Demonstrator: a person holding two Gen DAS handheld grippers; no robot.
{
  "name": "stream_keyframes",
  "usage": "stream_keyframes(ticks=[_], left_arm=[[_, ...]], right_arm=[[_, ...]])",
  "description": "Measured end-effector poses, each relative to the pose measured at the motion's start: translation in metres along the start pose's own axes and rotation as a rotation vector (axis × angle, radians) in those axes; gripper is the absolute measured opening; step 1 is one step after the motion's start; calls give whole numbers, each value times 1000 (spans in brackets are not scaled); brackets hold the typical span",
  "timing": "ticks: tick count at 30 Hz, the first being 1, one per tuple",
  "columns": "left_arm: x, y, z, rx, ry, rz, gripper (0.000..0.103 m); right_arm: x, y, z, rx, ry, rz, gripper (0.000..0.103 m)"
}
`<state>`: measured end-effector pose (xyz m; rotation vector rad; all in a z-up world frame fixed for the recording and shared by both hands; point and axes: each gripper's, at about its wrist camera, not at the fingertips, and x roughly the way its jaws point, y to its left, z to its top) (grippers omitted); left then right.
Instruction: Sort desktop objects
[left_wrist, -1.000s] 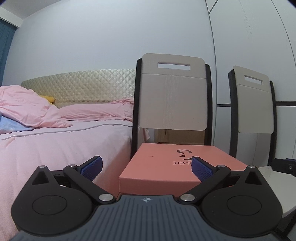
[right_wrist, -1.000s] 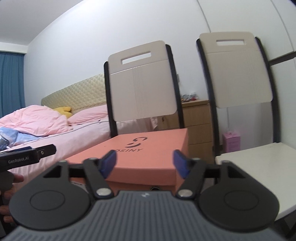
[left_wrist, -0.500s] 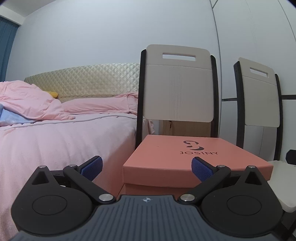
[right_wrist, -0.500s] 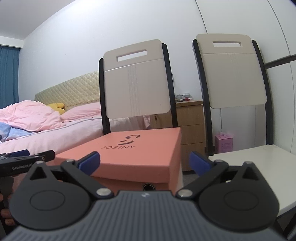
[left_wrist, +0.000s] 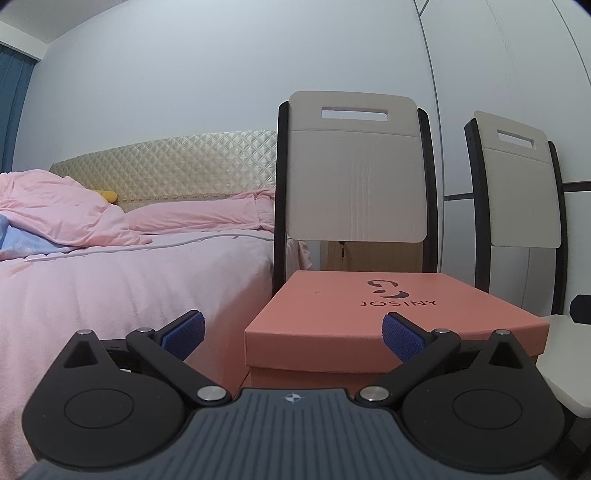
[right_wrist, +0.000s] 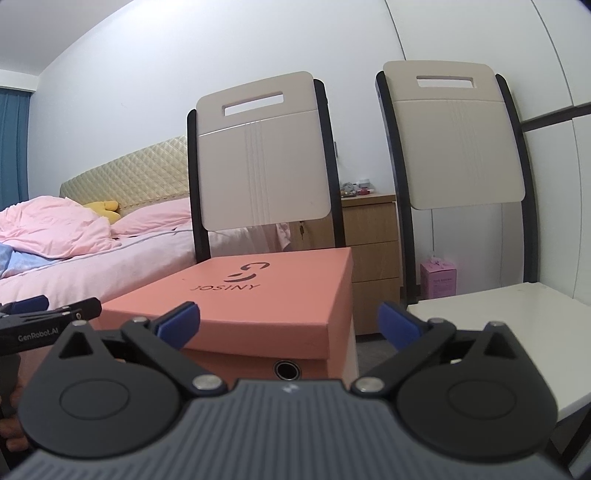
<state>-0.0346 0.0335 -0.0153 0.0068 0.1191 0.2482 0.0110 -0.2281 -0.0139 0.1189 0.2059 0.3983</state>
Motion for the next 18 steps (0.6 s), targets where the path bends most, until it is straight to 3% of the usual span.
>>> stream_keyframes(ticks=[18], left_arm=[[0,-3,-2,3,3,-3,103]], right_arm=[[-3,1,0,-12,-7,-25,103]])
